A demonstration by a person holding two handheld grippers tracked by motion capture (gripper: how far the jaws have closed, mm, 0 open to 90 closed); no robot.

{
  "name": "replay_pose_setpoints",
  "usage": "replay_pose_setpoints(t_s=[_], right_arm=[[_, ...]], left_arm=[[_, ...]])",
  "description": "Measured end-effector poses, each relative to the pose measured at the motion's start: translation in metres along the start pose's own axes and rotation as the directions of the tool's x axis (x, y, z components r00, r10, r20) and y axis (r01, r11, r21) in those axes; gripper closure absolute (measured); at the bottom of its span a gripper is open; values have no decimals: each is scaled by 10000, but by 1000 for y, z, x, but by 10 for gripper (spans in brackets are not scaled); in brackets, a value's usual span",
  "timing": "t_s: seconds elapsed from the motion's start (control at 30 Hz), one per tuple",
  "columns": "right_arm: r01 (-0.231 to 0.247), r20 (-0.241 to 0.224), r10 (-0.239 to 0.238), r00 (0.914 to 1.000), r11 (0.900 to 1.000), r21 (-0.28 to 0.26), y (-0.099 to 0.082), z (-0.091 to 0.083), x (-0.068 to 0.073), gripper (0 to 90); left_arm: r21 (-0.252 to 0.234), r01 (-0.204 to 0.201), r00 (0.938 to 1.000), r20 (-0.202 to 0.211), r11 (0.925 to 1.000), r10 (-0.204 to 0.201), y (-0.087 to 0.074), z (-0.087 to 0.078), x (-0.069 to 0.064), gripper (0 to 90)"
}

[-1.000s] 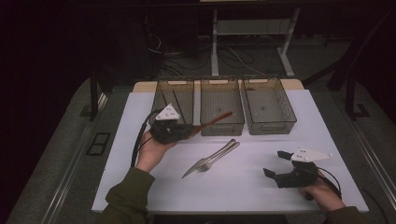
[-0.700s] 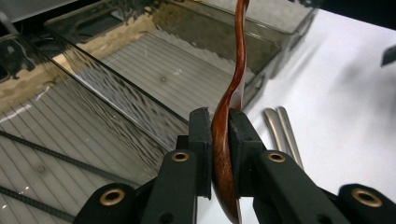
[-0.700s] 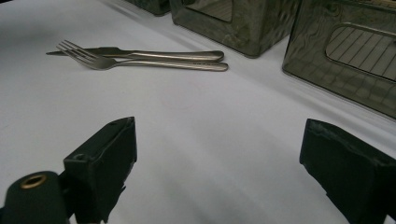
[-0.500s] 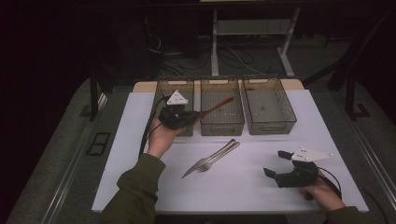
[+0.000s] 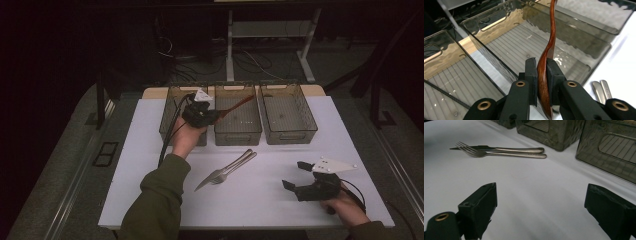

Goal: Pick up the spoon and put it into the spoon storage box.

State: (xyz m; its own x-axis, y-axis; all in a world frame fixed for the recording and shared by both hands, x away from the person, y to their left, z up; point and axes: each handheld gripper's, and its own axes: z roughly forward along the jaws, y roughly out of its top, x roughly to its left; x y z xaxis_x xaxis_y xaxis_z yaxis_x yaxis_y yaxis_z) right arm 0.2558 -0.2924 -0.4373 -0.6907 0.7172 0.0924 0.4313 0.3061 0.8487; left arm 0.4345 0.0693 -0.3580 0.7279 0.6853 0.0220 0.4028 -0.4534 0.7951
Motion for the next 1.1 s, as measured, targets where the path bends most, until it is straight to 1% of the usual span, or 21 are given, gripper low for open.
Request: replay_pose_setpoints(t_s=[0.07, 0.13, 0.2, 0.23, 0.3, 0.37, 0.4, 0.43, 0.57, 0.6, 0.67, 0.73, 0.8, 0.87, 0.97, 1.03, 1.1], right_arm=[[-6, -10, 6, 10000, 10000, 8, 0, 0, 0, 104], [-13, -18, 13, 10000, 10000, -16, 0, 0, 0, 104], [-35, -32, 34, 10000, 10000, -12, 0, -1, 0, 103], [-10, -27, 10, 10000, 10000, -17, 0, 0, -1, 104], [-16, -40, 16, 10000, 10000, -17, 0, -1, -1, 104], [-49, -52, 49, 10000, 10000, -29, 0, -1, 0, 104], [-49, -54, 49, 10000, 10000, -44, 0, -1, 0, 104], [-40, -52, 40, 10000, 10000, -48, 0, -1, -1, 104], [-17, -56, 17, 10000, 10000, -55, 0, -1, -1, 103], [-27, -64, 26, 10000, 10000, -51, 0, -1, -1, 103], [-23, -68, 22, 10000, 10000, -57, 0, -2, -1, 103], [-35, -70, 35, 10000, 10000, -50, 0, -2, -1, 104], [-25, -65, 25, 10000, 10000, -51, 0, -1, -1, 104], [-39, -64, 39, 10000, 10000, -43, 0, -1, 0, 104], [-43, -63, 42, 10000, 10000, -39, 0, -2, 0, 104], [-36, -64, 36, 10000, 10000, -42, 0, -1, -1, 104], [-45, -69, 45, 10000, 10000, -47, 0, -1, -1, 104]], left_arm=[[158, 92, 9998, -155, 9998, -89, 2, 6, 0, 804], [161, 295, 9995, -129, 9994, -293, 2, 11, 1, 804], [313, 380, 9990, -247, 9988, -372, 3, 17, 1, 804], [362, 404, 9990, -225, 9985, -396, 3, 19, 1, 804], [583, 487, 9980, -420, 9971, -463, 3, 25, -1, 803], [716, 460, 9987, -254, 9964, -443, 2, 28, -1, 803], [763, 464, 9986, -284, 9960, -444, 2, 30, -2, 803], [892, 329, 9992, -255, 9955, -308, 3, 31, -3, 803], [1030, 337, 9994, -112, 9941, -327, 3, 35, -6, 796], [1009, 323, 9994, -124, 9944, -312, 3, 35, -6, 789], [965, 302, 9994, -178, 9949, -286, 3, 35, -6, 734], [871, 370, 9992, -158, 9955, -358, 4, 35, -7, 719], [796, 346, 9993, -144, 9962, -336, 5, 34, -8, 703], [603, 369, 9993, -7, 9975, -369, 6, 33, -8, 691], [453, 263, 9995, 171, 9986, -271, 8, 29, -10, 661], [386, 163, 9993, 342, 9991, -176, 9, 26, -11, 635], [319, 149, 9984, 534, 9994, -166, 9, 23, -13, 603]])
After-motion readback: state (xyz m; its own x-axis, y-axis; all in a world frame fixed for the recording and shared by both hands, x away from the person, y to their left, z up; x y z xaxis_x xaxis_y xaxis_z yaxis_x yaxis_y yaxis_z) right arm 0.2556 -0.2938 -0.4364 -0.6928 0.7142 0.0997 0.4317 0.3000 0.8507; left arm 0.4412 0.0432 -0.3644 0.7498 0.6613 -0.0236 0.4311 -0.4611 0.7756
